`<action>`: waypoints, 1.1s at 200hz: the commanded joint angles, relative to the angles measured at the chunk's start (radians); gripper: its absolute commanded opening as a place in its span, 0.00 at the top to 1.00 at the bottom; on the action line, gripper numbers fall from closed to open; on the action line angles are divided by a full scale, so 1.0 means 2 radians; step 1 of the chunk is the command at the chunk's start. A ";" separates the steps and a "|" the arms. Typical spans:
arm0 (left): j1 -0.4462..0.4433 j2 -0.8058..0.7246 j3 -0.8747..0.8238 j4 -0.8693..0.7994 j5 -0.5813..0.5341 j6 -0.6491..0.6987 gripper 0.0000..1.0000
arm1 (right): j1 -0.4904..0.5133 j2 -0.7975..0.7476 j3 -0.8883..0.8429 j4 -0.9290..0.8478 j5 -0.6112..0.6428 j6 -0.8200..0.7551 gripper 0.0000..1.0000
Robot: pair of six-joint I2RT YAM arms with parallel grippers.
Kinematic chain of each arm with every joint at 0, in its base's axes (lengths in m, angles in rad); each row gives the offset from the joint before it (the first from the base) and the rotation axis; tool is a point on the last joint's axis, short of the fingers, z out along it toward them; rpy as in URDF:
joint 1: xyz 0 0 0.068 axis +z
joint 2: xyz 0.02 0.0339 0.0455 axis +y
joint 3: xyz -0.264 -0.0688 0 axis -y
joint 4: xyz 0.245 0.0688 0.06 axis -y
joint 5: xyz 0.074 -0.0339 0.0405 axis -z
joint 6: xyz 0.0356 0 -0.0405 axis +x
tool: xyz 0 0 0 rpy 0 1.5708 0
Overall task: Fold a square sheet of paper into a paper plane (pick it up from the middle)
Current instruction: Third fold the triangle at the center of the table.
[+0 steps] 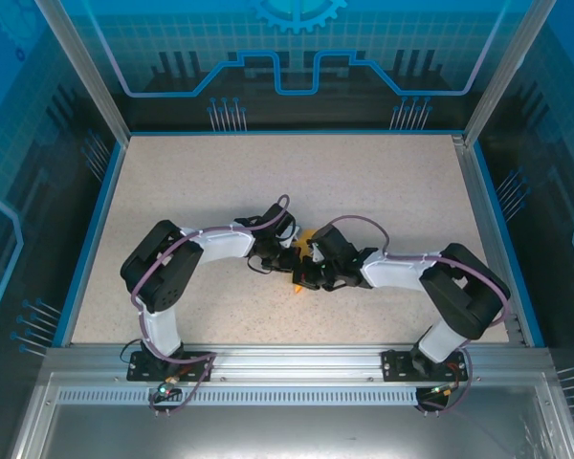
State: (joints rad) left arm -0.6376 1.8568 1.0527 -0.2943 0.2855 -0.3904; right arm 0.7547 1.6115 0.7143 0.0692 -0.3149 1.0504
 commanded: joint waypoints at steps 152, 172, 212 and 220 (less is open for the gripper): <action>-0.001 0.027 0.017 -0.034 0.018 0.014 0.99 | 0.004 0.021 -0.024 -0.015 0.020 -0.006 0.98; 0.000 0.028 0.017 -0.034 0.019 0.014 0.99 | 0.003 0.025 -0.030 -0.005 0.021 -0.007 0.98; 0.000 0.030 0.019 -0.037 0.018 0.017 0.99 | 0.001 0.046 -0.038 0.021 0.014 -0.002 0.98; -0.001 0.030 0.018 -0.037 0.017 0.017 0.99 | -0.001 0.047 -0.040 0.022 0.013 -0.001 0.98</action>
State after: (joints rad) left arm -0.6376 1.8805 1.0805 -0.3138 0.3191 -0.3832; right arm 0.7528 1.6653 0.6693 0.1047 -0.3000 1.0473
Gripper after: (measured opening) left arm 0.050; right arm 0.043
